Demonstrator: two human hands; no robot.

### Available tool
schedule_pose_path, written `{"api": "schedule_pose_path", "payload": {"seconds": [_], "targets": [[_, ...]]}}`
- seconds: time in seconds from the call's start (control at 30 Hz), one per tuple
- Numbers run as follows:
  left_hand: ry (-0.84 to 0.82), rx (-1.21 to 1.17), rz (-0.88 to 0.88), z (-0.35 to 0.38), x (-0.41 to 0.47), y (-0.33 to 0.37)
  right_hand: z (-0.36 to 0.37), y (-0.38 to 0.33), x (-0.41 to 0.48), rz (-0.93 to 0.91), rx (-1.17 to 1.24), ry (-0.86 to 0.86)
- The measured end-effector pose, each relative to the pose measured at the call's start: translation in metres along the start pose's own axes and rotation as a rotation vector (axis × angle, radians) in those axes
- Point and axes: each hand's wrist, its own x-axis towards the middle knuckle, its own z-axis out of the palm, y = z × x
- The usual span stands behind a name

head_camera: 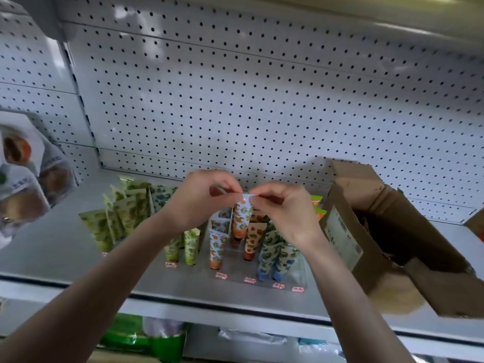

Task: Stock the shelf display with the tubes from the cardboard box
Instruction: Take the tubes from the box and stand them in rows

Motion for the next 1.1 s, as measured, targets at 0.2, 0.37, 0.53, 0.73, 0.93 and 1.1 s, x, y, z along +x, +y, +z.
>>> {"api": "schedule_pose_path", "payload": {"seconds": [0.2,0.37,0.53,0.73,0.93,1.1], "targets": [[-0.014,0.198,0.009,0.002,0.000,-0.013,0.011,0.009,-0.001,0.028,-0.055,-0.026],[-0.062,0.263,0.019,0.006,0.001,-0.021,0.012,0.013,-0.001,0.038,-0.116,-0.065],[-0.110,0.415,0.060,0.009,0.002,-0.021,0.013,0.014,0.001,0.041,-0.170,-0.117],[-0.142,0.511,-0.020,0.013,0.006,-0.029,0.020,0.022,0.007,-0.016,-0.362,-0.147],[-0.133,0.574,-0.071,0.015,0.009,-0.032,0.023,0.024,0.011,0.046,-0.494,-0.190],[-0.141,0.593,-0.088,0.017,0.009,-0.033,0.024,0.023,0.013,0.045,-0.493,-0.226]]}}
